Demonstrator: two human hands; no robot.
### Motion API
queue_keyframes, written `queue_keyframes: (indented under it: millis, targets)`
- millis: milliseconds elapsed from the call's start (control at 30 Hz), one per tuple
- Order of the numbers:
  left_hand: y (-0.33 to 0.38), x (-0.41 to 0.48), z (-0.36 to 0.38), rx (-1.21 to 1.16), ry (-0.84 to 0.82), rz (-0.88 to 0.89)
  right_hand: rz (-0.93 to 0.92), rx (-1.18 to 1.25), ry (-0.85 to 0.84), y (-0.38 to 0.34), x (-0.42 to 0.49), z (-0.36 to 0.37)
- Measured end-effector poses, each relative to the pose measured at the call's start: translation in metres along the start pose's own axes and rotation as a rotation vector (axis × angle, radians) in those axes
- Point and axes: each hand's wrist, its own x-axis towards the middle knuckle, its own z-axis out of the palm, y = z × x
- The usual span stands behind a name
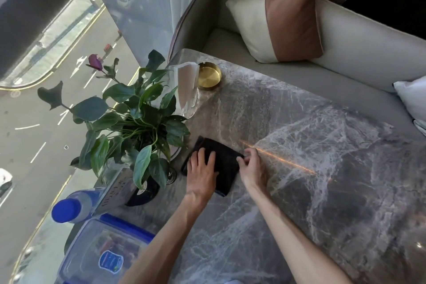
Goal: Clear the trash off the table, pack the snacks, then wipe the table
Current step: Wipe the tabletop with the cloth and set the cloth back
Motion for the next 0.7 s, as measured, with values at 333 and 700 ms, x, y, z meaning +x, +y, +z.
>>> queue_keyframes:
  millis: [333,700]
  targets:
    - [0.012,-0.026,0.015,-0.117,0.004,-0.122,-0.381,-0.39,0.16,-0.002,-0.003,-0.003]
    - [0.015,-0.028,0.023,-0.12,-0.114,-0.206,-0.478,-0.59,-0.028,0.009,-0.026,0.009]
